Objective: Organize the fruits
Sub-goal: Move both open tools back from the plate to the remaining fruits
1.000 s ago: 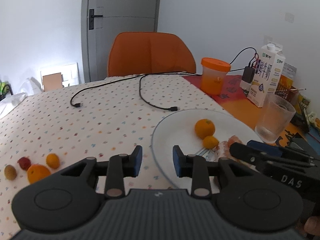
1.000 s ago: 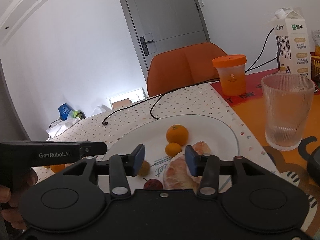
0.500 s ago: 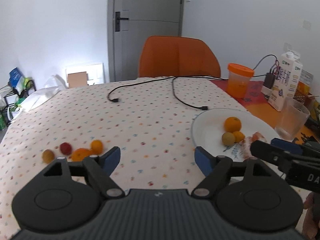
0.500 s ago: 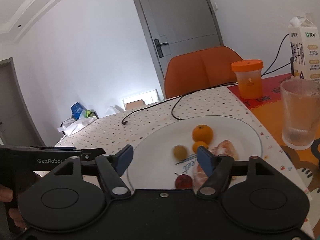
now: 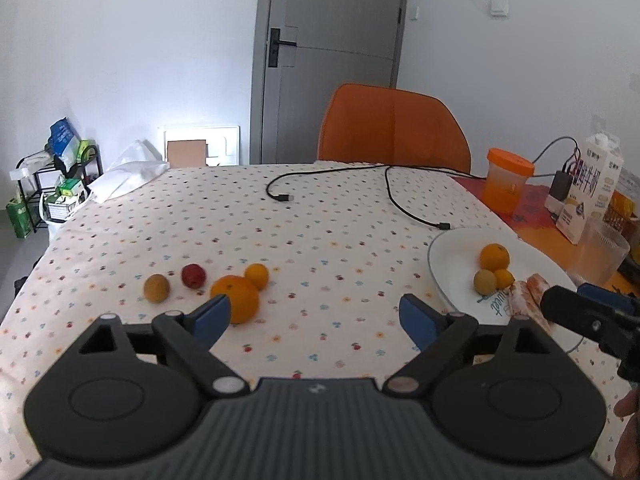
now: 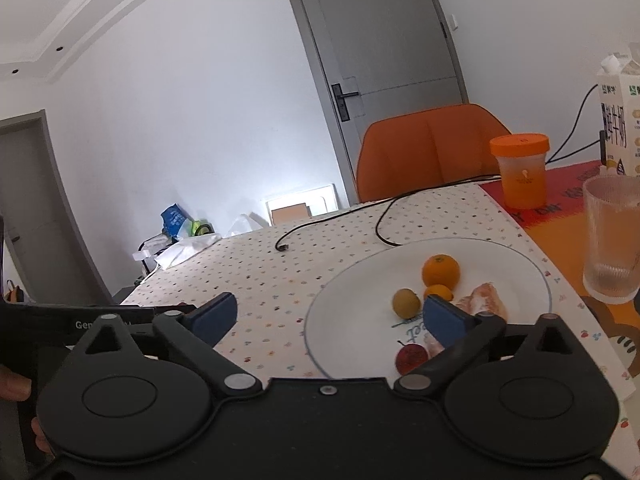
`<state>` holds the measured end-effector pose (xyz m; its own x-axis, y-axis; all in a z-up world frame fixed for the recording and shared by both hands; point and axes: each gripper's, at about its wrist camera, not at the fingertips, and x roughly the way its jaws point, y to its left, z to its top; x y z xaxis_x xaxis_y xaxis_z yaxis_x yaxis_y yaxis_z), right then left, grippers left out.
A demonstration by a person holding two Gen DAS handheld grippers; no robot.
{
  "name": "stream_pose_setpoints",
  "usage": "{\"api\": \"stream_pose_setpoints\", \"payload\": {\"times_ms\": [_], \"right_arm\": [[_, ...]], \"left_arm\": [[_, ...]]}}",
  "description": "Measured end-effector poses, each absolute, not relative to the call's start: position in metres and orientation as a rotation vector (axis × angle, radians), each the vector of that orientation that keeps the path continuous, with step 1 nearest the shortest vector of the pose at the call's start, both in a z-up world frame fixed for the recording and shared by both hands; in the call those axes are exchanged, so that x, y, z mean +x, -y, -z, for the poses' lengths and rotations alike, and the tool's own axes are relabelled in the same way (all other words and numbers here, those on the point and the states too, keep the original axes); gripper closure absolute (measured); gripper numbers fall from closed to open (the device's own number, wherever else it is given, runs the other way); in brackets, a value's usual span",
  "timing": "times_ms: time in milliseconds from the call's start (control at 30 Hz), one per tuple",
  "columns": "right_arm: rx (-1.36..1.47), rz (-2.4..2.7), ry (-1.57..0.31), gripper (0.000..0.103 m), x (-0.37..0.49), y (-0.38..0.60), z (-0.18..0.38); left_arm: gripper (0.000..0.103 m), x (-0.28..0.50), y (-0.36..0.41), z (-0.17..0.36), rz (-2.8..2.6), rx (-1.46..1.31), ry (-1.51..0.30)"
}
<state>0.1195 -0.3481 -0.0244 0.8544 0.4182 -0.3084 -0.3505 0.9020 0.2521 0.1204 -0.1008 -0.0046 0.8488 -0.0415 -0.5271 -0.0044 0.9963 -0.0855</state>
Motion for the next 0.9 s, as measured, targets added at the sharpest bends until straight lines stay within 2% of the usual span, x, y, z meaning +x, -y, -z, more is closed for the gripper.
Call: {"api": "stream_pose_setpoints", "payload": {"times_ms": [900], "right_arm": [[0.107,-0.468,-0.413,0.0,0.098,0.294,0.026]], "left_arm": [[0.01,0.084,0.028,0.018,-0.035,-0.18,-0.545]]}}
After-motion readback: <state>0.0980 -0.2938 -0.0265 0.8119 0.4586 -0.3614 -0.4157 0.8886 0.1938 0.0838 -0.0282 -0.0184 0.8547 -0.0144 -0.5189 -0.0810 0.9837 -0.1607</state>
